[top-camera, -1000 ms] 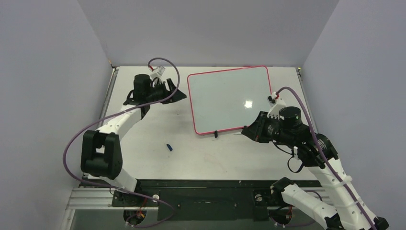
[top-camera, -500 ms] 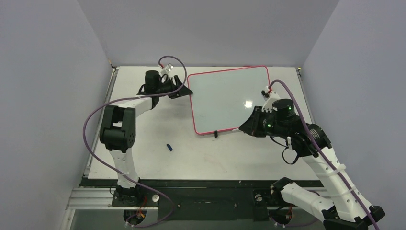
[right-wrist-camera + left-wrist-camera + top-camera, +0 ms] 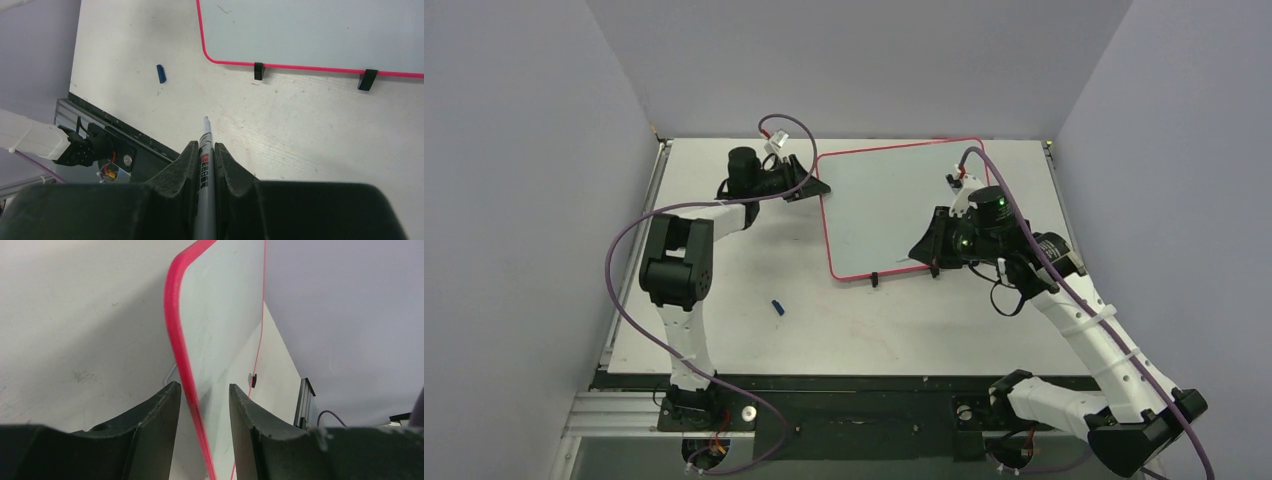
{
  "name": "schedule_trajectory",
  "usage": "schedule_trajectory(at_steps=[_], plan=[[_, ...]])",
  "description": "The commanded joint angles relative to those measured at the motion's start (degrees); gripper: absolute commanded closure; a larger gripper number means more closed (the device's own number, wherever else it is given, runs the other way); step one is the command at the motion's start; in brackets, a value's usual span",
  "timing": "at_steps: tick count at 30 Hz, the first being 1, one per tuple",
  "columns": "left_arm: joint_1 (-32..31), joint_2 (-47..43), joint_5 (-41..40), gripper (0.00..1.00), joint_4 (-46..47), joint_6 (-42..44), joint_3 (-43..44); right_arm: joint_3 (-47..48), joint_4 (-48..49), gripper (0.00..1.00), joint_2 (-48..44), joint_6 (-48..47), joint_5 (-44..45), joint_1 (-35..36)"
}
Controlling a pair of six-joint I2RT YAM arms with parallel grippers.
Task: Write a sentence on the whiteboard
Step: Place the pen cap at the center of the board, then write a sentence on the whiteboard.
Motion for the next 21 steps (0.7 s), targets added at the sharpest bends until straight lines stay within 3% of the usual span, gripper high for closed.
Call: schedule_trajectory(at_steps=[1,5,14,21], plan=[[0.21,1.51,4.5,0.62,14.03,-5.27,1.07,2.12,4.32,1.0,0.79,-0.78,-1.16,0.08],[0.02,3.08,5.55,0.61,19.94,-9.5,1.03,1.87,5.86,1.0,1.69,-0.19,-2.14,0.0],[-0.77,4.65,5.54,0.61,20.98,-9.04,0.71,3.05,9.82,1.0,5.21,0.92,-2.95,0.08],[-0.79,4.14,5.14,0.85,22.48,-7.16,-0.89,3.18,18.8,1.0,10.09,4.5,0.39,0.38]])
